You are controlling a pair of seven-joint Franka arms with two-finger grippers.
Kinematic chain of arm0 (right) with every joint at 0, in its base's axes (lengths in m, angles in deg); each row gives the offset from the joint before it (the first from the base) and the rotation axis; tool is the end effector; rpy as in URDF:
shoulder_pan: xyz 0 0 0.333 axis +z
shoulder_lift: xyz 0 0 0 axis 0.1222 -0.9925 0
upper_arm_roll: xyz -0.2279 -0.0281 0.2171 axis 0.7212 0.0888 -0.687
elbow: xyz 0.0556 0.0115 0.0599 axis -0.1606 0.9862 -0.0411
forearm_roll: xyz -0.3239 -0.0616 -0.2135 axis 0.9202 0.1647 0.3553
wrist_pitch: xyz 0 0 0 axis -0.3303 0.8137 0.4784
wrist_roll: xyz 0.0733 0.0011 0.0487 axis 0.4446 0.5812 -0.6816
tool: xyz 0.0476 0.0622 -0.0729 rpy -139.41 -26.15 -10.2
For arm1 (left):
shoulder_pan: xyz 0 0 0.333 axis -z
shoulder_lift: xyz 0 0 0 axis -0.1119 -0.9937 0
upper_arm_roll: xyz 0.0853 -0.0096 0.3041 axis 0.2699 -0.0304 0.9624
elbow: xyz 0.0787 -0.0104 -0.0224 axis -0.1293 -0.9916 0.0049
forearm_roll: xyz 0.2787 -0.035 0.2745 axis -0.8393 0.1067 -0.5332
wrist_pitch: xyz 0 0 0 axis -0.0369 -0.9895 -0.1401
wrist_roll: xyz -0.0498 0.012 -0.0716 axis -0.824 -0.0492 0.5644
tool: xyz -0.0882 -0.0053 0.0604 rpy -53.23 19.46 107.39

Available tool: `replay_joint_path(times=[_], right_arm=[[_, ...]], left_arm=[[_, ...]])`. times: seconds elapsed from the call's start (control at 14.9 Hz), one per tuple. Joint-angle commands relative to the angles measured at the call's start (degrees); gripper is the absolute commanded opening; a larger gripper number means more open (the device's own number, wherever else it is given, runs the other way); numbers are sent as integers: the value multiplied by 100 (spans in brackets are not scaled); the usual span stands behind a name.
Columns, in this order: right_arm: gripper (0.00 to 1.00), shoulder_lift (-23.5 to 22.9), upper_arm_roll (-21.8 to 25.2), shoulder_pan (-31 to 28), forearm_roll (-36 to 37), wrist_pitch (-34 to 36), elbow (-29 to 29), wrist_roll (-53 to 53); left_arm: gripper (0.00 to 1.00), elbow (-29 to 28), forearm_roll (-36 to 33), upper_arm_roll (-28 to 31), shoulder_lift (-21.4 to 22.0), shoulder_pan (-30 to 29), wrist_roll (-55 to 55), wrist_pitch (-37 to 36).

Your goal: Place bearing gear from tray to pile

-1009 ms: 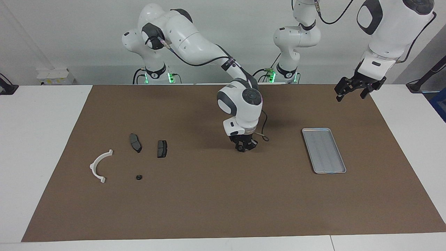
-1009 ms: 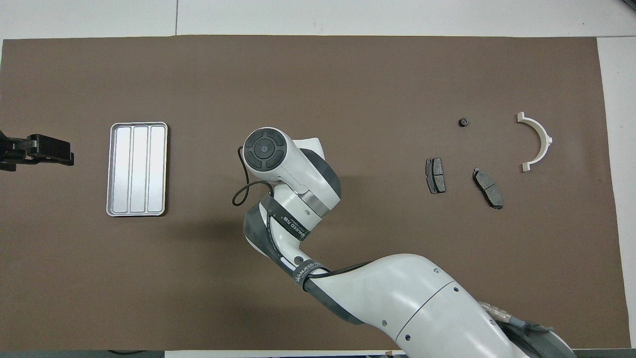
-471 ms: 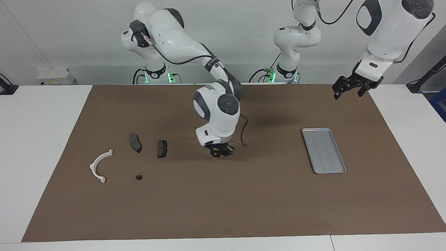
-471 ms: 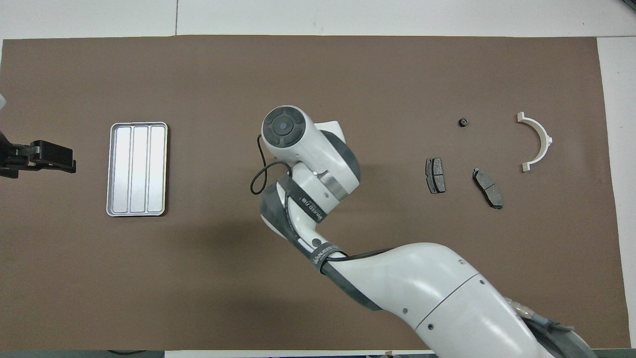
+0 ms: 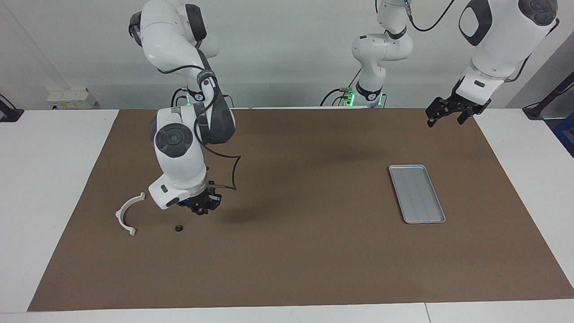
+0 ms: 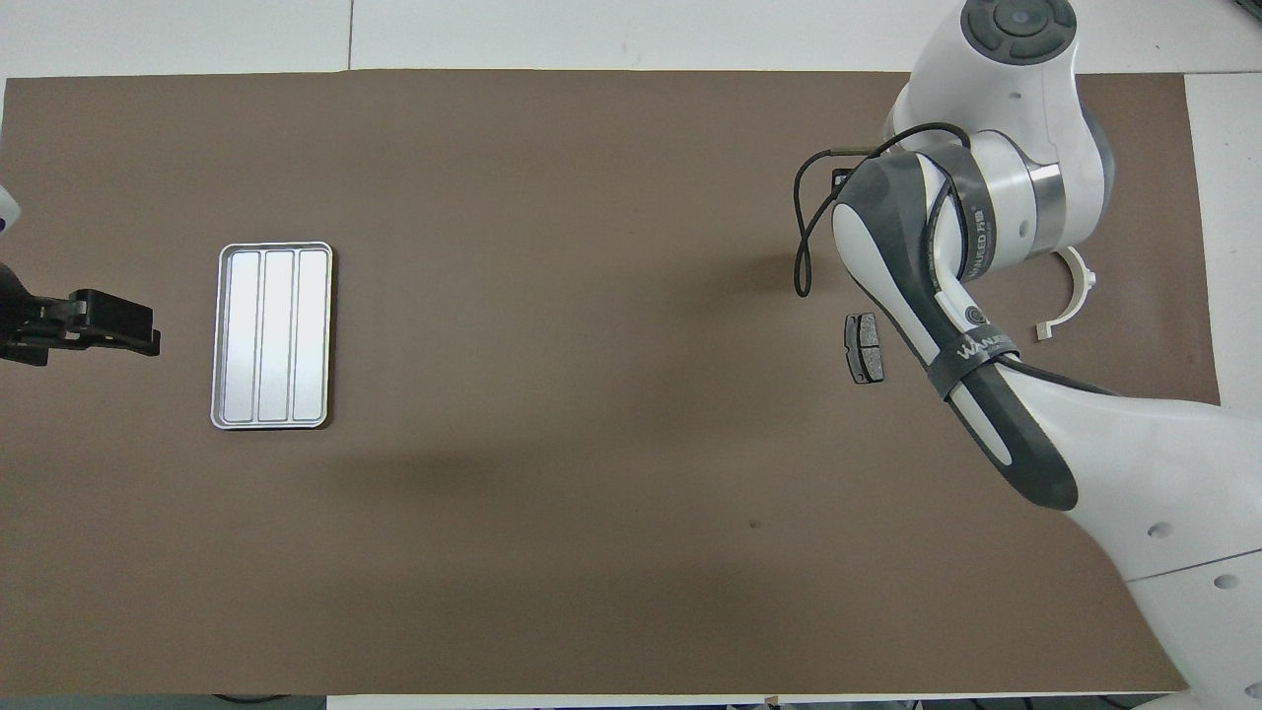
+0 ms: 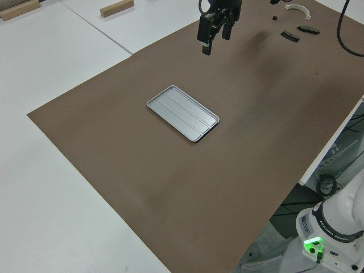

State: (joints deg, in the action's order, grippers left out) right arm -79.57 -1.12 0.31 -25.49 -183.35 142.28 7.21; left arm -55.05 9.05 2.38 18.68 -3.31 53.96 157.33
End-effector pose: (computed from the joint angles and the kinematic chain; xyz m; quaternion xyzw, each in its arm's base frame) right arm 0.7022 0.1240 0.3833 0.9976 -0.0494 -0.0077 0.0472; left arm 0.5351 -0.0148 0.5941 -0.9993 -0.0058 0.0359 0.0079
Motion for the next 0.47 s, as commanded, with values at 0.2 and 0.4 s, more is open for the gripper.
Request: replay_joint_path(times=[0.2, 0.4], right_arm=[[0, 309, -90, -276, -35, -1251, 1356, -387], [0, 309, -90, -381, -35, -1876, 1778, -422]], left_arm=[[100, -66, 72, -3, 94, 13, 28, -140], [100, -57, 63, -11, 85, 13, 19, -70]])
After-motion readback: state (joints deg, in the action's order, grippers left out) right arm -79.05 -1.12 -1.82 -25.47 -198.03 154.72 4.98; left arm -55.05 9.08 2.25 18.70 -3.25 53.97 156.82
